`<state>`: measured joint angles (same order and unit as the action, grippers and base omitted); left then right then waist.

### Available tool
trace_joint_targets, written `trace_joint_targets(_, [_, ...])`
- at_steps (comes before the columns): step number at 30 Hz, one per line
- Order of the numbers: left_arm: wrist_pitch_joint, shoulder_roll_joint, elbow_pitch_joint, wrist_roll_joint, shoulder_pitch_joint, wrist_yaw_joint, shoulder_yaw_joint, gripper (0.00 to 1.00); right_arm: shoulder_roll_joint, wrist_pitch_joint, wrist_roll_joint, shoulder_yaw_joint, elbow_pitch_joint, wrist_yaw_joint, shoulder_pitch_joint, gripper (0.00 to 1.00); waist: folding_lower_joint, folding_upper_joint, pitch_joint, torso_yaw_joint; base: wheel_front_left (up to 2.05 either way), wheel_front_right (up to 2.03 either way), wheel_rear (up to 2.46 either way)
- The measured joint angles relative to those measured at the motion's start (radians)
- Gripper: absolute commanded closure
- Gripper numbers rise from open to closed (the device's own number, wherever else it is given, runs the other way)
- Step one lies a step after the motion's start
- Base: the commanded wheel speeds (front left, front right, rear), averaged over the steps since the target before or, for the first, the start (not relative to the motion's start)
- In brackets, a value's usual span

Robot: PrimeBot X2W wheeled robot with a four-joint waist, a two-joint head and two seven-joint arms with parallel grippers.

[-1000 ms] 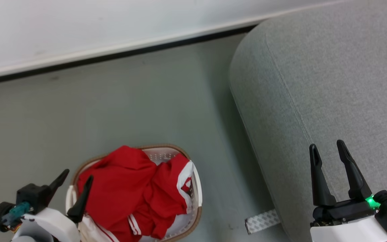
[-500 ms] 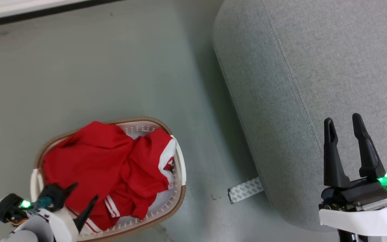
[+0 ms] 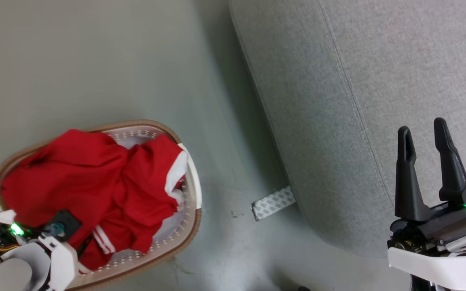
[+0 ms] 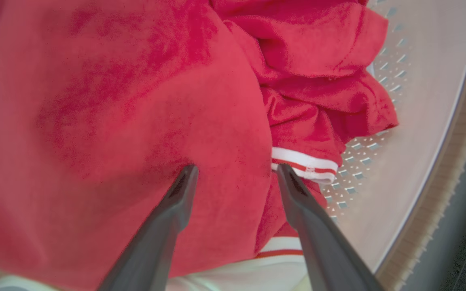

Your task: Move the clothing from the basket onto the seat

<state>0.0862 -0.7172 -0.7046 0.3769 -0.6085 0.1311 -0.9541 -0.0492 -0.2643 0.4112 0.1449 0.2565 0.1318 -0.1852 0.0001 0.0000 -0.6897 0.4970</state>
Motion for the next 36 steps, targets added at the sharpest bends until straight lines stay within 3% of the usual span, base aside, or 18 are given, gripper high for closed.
trace_joint_targets(7, [-0.027,0.003,-0.051,-0.086,-0.048,-0.008,-0.073,0.00,0.000,0.000,0.020,0.012,0.047,0.000,-0.002,0.00,0.0000,0.0000,-0.053,0.040,0.00,0.00,0.00])
trace_joint_targets(17, [-0.181,0.026,-0.142,-0.216,-0.125,-0.036,-0.174,0.00,0.000,0.000,0.030,0.002,0.065,0.000,0.016,0.00,-0.0001,0.0000,-0.089,0.044,0.00,0.00,0.00])
trace_joint_targets(18, [-0.183,0.028,-0.147,-0.220,-0.127,-0.036,-0.178,0.42,0.000,0.000,0.031,0.001,0.065,0.000,0.018,0.00,-0.0001,0.0000,-0.089,0.044,0.00,0.00,0.00])
trace_joint_targets(19, [-0.183,0.031,-0.151,-0.220,-0.129,-0.034,-0.181,0.66,0.000,0.000,0.031,0.001,0.065,0.000,0.021,0.00,0.0000,0.0000,-0.088,0.044,0.00,0.00,0.00])
trace_joint_targets(20, [-0.176,0.033,-0.152,-0.219,-0.130,-0.032,-0.181,1.00,0.000,0.000,0.032,0.001,0.065,0.000,0.023,0.00,-0.0001,0.0000,-0.087,0.044,0.00,0.00,0.00])
trace_joint_targets(29, [-0.105,0.057,-0.217,-0.173,-0.132,-0.016,-0.183,1.00,0.000,0.000,0.033,-0.001,0.047,0.000,0.025,0.00,-0.0001,0.0000,-0.060,0.052,0.00,0.00,0.00])
trace_joint_targets(36, [-0.012,0.143,-0.279,-0.122,-0.131,-0.011,-0.170,1.00,0.000,0.000,-0.021,0.009,0.012,0.000,0.001,0.00,-0.0001,0.0000,0.008,0.046,0.00,0.00,0.00])
